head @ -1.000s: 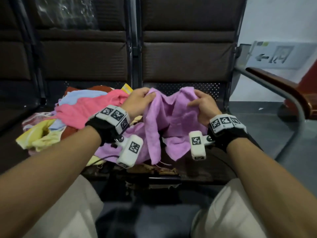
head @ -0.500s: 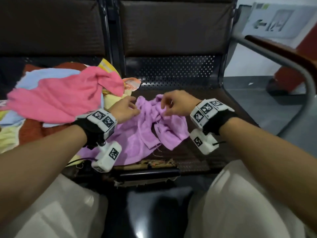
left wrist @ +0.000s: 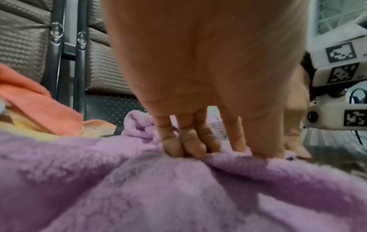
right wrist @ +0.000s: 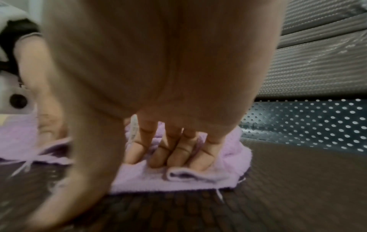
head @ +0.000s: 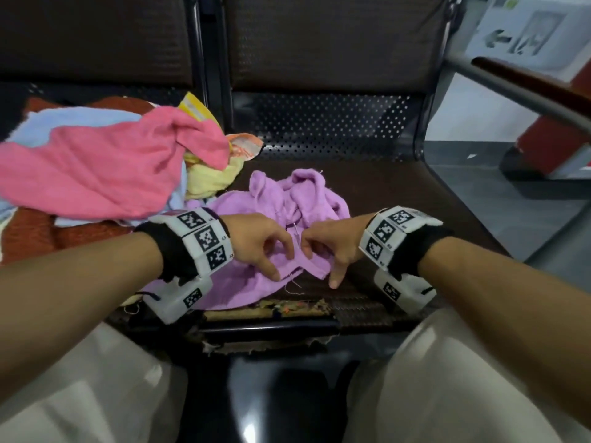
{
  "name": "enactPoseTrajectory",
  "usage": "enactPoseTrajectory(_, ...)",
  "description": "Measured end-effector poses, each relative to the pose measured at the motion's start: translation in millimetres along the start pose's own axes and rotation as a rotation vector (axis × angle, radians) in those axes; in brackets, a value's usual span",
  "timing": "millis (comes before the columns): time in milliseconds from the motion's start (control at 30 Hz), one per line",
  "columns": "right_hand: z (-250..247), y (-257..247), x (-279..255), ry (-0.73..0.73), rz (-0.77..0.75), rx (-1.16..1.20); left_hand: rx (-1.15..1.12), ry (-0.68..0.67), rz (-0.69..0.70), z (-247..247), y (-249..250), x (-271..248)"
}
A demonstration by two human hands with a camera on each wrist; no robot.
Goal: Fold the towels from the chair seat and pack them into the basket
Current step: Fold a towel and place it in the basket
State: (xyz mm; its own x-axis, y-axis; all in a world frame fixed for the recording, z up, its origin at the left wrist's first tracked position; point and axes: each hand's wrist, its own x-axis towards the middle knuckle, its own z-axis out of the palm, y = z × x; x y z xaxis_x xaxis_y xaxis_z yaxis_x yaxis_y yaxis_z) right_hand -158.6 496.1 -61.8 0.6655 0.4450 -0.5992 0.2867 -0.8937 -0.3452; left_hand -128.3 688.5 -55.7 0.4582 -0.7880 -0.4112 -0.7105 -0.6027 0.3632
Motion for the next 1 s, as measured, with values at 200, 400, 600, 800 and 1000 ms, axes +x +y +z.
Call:
enactPoseTrajectory(200, 0.2, -1.9, -9.0, 0.106, -0.036, 0.015, 0.069, 0.030, 0.037, -14.7, 7.8, -3.9)
enactPoseTrajectory(400, -34.2, -19.0, -33.7, 0.473, -0.131, 0.103, -0.204, 0.243, 0.019, -46.1, 9.8, -20.1)
enactPoseTrajectory(600, -50.6, -34.9, -44.9, 0.803, -0.171, 0.243, -0.480, 0.343, -0.066, -59.3, 6.8, -38.7)
enactPoseTrajectory(800, -45.4, -44.4, -36.6, 0.910, -0.125, 0.173, -0.452, 0.639, -0.239, -62.6, -20.0, -55.3)
enactPoseTrajectory(1000, -45.7, -67.7, -33.7, 0.950, -0.079, 0.159, -0.394, 0.785, -0.101, -65.8, -21.6, -69.6)
